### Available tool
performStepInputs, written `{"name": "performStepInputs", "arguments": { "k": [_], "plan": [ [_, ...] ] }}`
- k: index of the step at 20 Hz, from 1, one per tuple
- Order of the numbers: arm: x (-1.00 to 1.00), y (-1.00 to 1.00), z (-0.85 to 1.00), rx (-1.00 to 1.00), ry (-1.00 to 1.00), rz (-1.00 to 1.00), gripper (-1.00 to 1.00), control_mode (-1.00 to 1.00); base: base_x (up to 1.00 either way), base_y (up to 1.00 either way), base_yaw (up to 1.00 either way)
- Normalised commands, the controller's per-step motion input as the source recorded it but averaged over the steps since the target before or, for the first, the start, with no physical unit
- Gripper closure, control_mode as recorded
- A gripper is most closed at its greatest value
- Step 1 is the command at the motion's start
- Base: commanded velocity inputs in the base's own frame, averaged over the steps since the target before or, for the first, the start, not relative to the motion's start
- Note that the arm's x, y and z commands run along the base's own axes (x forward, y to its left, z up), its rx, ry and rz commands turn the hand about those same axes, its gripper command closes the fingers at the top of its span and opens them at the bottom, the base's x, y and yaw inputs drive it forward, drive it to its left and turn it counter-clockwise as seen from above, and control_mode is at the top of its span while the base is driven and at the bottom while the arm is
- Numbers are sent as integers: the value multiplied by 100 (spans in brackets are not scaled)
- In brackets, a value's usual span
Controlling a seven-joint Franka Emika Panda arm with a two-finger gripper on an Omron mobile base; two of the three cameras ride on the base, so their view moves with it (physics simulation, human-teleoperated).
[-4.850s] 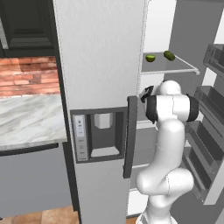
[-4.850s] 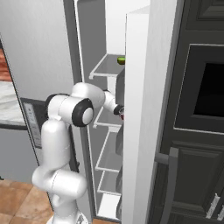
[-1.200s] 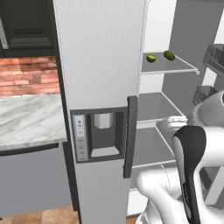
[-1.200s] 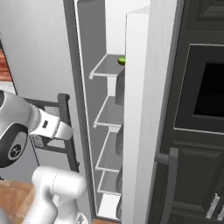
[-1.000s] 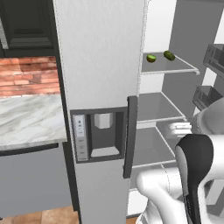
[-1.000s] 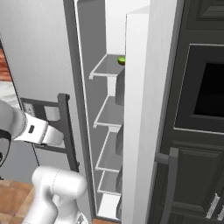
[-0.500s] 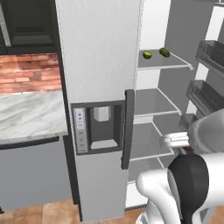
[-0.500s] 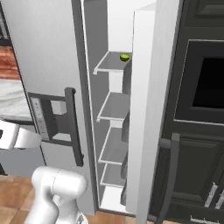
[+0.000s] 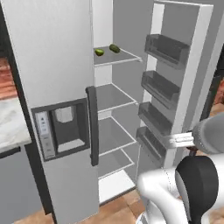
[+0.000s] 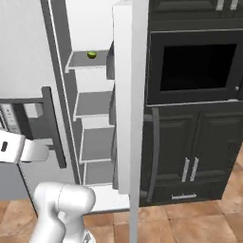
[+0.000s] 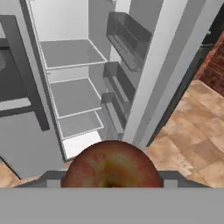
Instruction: Pick up the apple and kiwi from the fridge and place one fruit on each plate on the dining counter.
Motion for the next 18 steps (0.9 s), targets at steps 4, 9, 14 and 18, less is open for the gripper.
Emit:
{"name": "performStepInputs", "arguments": {
  "k": [4, 9, 14, 18],
  "plan": [
    [0, 0, 0, 0, 0, 0, 100, 100, -50, 0, -78],
    [0, 0, 0, 0, 0, 0, 100, 100, -23, 0, -91],
    [0, 0, 0, 0, 0, 0, 100, 100, -1, 0, -98],
    [0, 0, 0, 0, 0, 0, 100, 100, 0, 0, -99]
  ]
}}
